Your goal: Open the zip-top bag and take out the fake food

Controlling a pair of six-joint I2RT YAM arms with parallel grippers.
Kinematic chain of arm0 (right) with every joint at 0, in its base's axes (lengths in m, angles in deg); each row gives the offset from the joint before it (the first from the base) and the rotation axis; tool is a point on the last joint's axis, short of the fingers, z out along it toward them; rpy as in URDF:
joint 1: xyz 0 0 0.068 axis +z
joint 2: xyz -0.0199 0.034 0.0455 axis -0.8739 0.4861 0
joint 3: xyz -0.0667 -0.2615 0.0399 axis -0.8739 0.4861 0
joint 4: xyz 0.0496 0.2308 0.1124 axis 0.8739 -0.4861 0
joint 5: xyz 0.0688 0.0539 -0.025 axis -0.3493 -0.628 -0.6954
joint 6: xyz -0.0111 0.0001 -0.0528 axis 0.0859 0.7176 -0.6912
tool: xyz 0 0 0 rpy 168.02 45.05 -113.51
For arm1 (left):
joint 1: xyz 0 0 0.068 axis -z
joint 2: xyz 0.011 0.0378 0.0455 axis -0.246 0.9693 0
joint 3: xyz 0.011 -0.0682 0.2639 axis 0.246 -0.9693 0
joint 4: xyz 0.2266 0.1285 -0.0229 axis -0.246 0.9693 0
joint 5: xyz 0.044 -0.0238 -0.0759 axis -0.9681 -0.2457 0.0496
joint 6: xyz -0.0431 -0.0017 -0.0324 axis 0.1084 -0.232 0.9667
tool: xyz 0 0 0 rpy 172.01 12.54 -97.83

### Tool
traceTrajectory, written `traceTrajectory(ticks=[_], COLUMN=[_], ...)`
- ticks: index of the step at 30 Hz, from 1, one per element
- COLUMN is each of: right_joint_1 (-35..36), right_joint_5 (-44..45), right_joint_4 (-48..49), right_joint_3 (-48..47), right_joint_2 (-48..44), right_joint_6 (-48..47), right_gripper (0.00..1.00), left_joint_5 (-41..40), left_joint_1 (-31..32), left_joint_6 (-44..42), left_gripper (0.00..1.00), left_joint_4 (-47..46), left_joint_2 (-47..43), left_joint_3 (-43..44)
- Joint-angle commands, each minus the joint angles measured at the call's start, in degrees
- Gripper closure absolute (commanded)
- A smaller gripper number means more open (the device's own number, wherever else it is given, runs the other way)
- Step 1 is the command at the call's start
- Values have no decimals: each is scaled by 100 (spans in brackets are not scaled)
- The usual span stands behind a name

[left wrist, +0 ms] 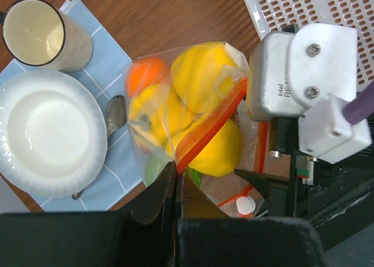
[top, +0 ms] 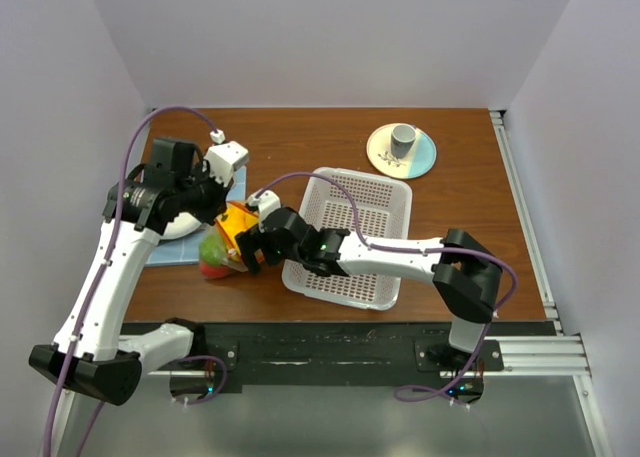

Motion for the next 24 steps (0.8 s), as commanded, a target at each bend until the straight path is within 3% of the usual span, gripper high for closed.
traceTrajectory(ticks=[1,9,19,24], right_joint_1=[51,130,833,1053], right_joint_5=[243,103,621,1586], right_joint_4=[-236,1347,1374,1154], right_joint_3=[454,737,15,-318], right_joint_2=[-273,-345,525,833], right_joint_6=[-49,-400,-989,-1384], right_gripper=[4,4,1,1], left_joint_5=[-18,194,615,774], left_joint_1=[-68,-68,-68,-68], left_joint_6=[-82,-3,24,24], left_gripper=[100,100,100,100], left_joint_4=[-594,-594,-928,-989], left_joint_2=[-248,-318,-117,-11], left_joint_3=[287,-20,-521,-548])
